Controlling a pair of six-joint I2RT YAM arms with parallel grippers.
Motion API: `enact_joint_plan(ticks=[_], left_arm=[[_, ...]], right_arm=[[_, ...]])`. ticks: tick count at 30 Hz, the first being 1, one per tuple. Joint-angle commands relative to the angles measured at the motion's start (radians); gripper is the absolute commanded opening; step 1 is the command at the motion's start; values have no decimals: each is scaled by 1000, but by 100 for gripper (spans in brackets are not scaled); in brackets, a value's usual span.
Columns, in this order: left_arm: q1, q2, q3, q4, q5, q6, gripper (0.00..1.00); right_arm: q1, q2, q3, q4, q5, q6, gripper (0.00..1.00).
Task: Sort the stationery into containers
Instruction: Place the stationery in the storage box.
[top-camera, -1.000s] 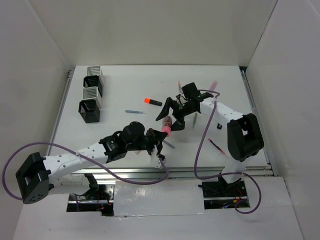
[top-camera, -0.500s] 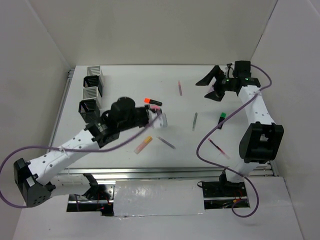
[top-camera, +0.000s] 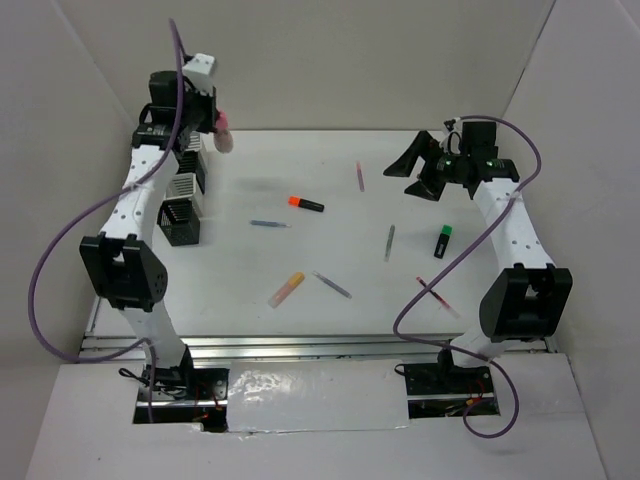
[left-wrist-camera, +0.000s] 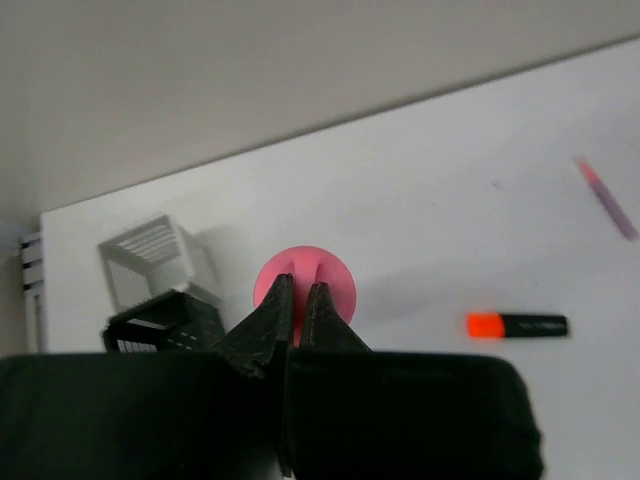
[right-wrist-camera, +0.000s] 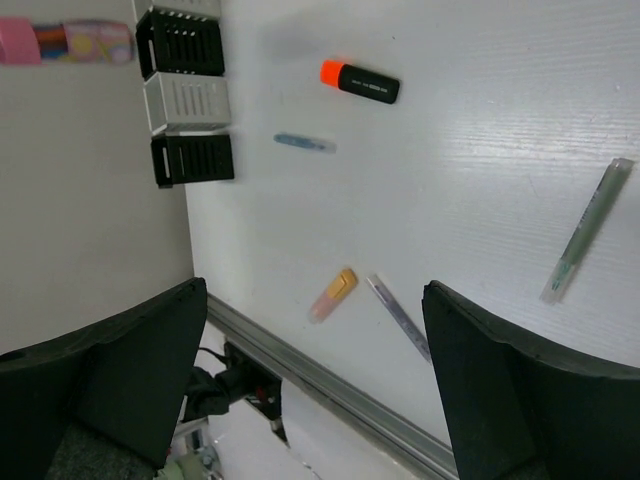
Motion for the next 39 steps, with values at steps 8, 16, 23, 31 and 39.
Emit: enact_joint_plan(ticks=[8,16,23,31,39], left_arm=[[202,197,247,224,-22,-91,0],[267,321,296,299,-28,-106,0],[268,366,290,321,-55,-82,0],[272,367,238,328,-52,-83,0],[276,418,269,304,-59,-89,0]], right_arm=[[16,6,0,11,47,-42,94],[32,23,-6,12,56,-45,94],[33,31,-5,6,66,-54,94],[32,41,-3,0,67,-57,94],[33,44,-2,0,67,-57,94]])
